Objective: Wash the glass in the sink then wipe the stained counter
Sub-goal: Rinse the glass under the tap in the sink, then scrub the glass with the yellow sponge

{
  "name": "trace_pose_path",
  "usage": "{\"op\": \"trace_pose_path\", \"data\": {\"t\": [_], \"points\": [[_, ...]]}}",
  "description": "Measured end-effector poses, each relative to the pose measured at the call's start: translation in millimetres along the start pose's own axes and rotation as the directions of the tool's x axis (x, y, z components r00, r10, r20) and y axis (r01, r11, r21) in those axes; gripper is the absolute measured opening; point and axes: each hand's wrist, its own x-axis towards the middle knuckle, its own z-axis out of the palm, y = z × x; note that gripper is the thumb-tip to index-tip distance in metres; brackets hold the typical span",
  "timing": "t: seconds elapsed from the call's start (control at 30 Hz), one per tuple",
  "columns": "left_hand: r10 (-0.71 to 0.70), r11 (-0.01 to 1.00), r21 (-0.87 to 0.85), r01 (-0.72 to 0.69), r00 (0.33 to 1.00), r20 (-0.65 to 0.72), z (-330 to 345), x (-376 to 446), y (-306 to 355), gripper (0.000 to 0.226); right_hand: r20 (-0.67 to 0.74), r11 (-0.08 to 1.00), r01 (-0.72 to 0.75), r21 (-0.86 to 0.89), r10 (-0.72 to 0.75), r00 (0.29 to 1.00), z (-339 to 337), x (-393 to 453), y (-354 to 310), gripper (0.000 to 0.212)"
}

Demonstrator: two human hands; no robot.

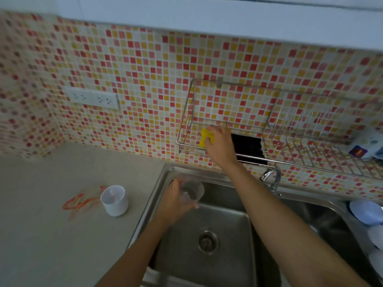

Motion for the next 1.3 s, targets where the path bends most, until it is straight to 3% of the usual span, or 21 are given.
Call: {"op": "trace_pose_path", "data": {"t": [0.1,0.2,0.37,0.5,0.6,0.7,0.77,0.83,0.93,1.0,1.13,1.23,1.3], "points": [[0.013,1.0,-0.003,-0.013,1.0,-0.006,-16.3,6.0,-4.4,0.083,0.132,0.973,-0.173,-0.155,0.194,0.972,18.1,26.3,-4.0,0.042],[0.062,0.997,-0.04,-0.062,0.998,0.007,-28.0,10.3,-12.1,0.077,0.192,0.948,-0.295,-0.117,0.313,0.93,25.9,39.1,-10.6,0.045],[0.073,0.995,-0.07,-0.07,0.996,0.043,-37.2,15.9,-28.9,0.082,0.141,0.903,-0.409,-0.134,0.426,0.894,33.9,51.9,-8.1,0.029],[0.066,0.997,-0.046,-0.061,0.993,0.102,-40.1,18.3,-33.9,0.084,0.139,0.893,-0.415,-0.173,0.44,0.887,33.4,56.6,-6.6,0.021],[0.056,0.998,-0.042,-0.05,0.987,0.149,-41.3,22.5,-37.4,0.087,0.055,0.915,-0.401,-0.034,0.403,0.914,30.4,52.6,-6.8,0.014],[0.04,0.999,-0.027,-0.036,0.983,0.182,-41.6,24.9,-35.3,0.087,-0.086,0.909,-0.357,0.215,0.382,0.92,17.3,40.7,-18.5,0.029],[0.033,0.999,-0.003,-0.034,0.981,0.191,-40.1,29.0,-33.3,0.088,-0.165,0.817,-0.324,0.477,0.445,0.88,5.1,27.0,-31.3,0.04],[0.051,0.998,0.038,-0.059,0.981,0.189,-37.4,34.0,-29.7,0.087,-0.235,0.767,-0.249,0.592,0.459,0.857,-5.6,2.7,-40.9,0.038],[0.08,0.994,0.06,-0.09,0.984,0.162,-32.0,39.6,-18.4,0.082,-0.293,0.817,-0.112,0.565,0.326,0.899,-8.9,-49.4,-39.0,0.031],[0.101,0.991,0.066,-0.113,0.983,0.155,-25.9,43.2,-10.6,0.08,-0.229,0.864,-0.078,0.498,0.217,0.949,-2.5,-84.4,-29.5,0.035],[0.176,0.968,0.151,-0.202,0.97,0.169,-11.0,52.4,2.3,0.082,-0.061,0.992,0.089,0.092,-0.083,0.995,9.3,-119.3,5.9,0.044],[0.2,0.952,0.191,-0.239,0.959,0.202,-0.9,53.8,15.3,0.082,0.06,0.872,0.419,-0.253,-0.418,0.907,9.0,-119.6,40.6,0.039],[0.239,0.932,0.225,-0.284,0.949,0.207,5.0,54.5,23.6,0.081,0.162,0.783,0.503,-0.367,-0.479,0.863,12.6,-116.8,63.7,0.039]]}}
